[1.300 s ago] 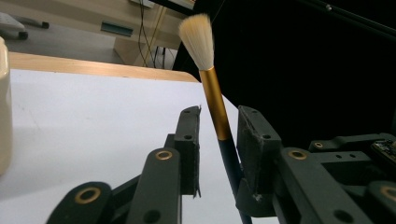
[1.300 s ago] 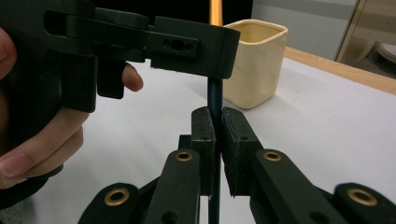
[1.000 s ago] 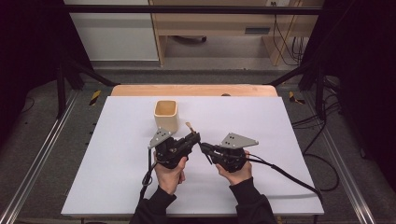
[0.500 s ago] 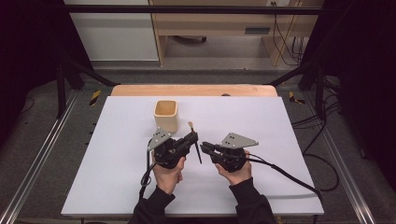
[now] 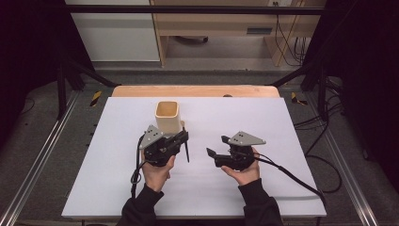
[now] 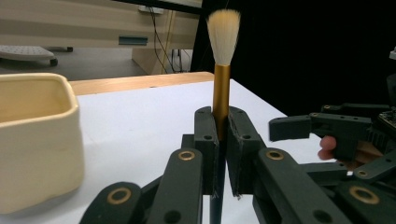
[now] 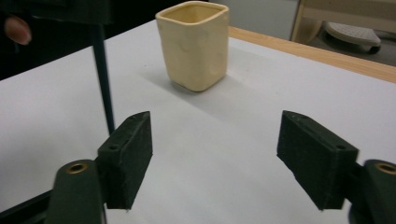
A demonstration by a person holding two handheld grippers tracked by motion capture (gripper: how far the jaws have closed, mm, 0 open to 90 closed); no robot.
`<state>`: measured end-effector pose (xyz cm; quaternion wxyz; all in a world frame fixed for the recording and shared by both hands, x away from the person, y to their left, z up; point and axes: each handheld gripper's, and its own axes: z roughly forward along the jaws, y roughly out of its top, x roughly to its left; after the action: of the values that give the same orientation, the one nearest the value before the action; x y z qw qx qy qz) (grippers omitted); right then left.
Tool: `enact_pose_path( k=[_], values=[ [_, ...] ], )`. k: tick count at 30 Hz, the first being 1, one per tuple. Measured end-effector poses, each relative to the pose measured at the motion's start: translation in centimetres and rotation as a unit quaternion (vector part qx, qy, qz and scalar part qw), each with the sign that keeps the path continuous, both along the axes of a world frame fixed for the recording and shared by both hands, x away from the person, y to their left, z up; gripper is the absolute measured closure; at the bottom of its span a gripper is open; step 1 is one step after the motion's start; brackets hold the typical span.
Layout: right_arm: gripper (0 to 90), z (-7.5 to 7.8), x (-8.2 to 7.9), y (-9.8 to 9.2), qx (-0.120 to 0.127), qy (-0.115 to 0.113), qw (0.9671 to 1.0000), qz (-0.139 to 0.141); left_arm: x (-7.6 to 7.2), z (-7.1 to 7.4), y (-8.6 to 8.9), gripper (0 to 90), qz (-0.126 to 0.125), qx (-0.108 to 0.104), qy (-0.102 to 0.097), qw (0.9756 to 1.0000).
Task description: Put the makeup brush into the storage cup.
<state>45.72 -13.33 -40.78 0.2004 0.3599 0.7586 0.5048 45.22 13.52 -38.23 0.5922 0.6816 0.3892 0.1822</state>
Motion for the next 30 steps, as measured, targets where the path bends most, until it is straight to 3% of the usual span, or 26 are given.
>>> enact_pose_path(
  k=[11,18,30],
  values=[
    [10.5,-1.0,0.0,-3.2,-0.011,0.021,0.9983,-0.053,0.6,1.3,1.8,82.9,0.011,0.016,-0.014,0.9997],
    [8.0,-2.0,-0.3,-5.3,-0.020,0.041,0.9957,-0.080,1.0,2.3,2.6,82.9,0.014,0.023,-0.023,0.9994],
    [5.4,-2.6,-1.0,-7.7,-0.020,0.046,0.9925,-0.112,2.2,4.1,3.7,83.0,0.020,0.043,-0.033,0.9983]
  ],
)
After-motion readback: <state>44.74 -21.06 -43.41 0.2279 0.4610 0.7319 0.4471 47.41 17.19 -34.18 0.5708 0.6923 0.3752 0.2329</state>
